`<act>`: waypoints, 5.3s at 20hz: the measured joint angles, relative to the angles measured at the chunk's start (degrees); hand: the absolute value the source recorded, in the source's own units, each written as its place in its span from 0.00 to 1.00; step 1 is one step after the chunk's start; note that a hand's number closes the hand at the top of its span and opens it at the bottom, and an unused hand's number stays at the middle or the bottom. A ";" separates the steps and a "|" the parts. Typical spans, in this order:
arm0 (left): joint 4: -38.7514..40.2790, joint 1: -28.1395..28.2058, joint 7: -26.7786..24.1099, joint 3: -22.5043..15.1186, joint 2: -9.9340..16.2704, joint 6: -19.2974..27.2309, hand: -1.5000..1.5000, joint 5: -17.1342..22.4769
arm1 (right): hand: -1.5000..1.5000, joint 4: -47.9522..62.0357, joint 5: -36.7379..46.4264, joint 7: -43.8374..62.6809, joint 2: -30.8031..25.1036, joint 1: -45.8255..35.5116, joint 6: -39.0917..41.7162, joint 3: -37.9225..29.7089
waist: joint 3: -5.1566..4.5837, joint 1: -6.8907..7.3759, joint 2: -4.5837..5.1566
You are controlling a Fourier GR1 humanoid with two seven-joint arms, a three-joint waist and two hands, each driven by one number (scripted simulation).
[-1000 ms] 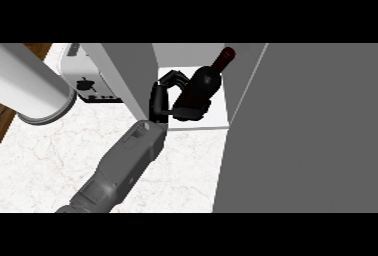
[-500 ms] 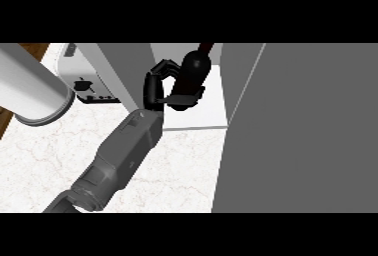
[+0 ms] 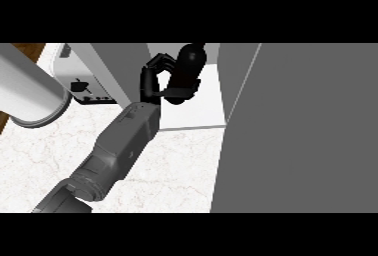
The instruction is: Pick up the wine, place it into the cabinet and close the cabinet
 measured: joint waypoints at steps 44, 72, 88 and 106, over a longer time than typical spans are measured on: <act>4.92 7.68 0.93 6.69 -0.58 -11.50 1.00 7.05 | 0.00 2.09 -2.81 -2.30 3.00 -3.29 1.20 1.67 | -0.18 -5.74 1.22; 1.76 4.35 2.76 1.21 -0.58 -3.07 1.00 12.48 | 0.00 2.27 -4.77 -3.13 3.66 -1.36 2.37 0.67 | -0.13 -6.94 1.34; 5.20 -3.92 9.30 1.98 -0.58 -0.28 1.00 14.10 | 0.00 2.37 -5.14 -4.61 3.02 0.47 3.73 -1.36 | -0.03 -5.30 1.75; 10.25 -4.96 10.55 -6.11 4.17 12.25 1.00 4.92 | 0.00 2.63 -5.53 -5.70 2.90 0.37 4.94 -1.47 | 0.00 -5.93 2.87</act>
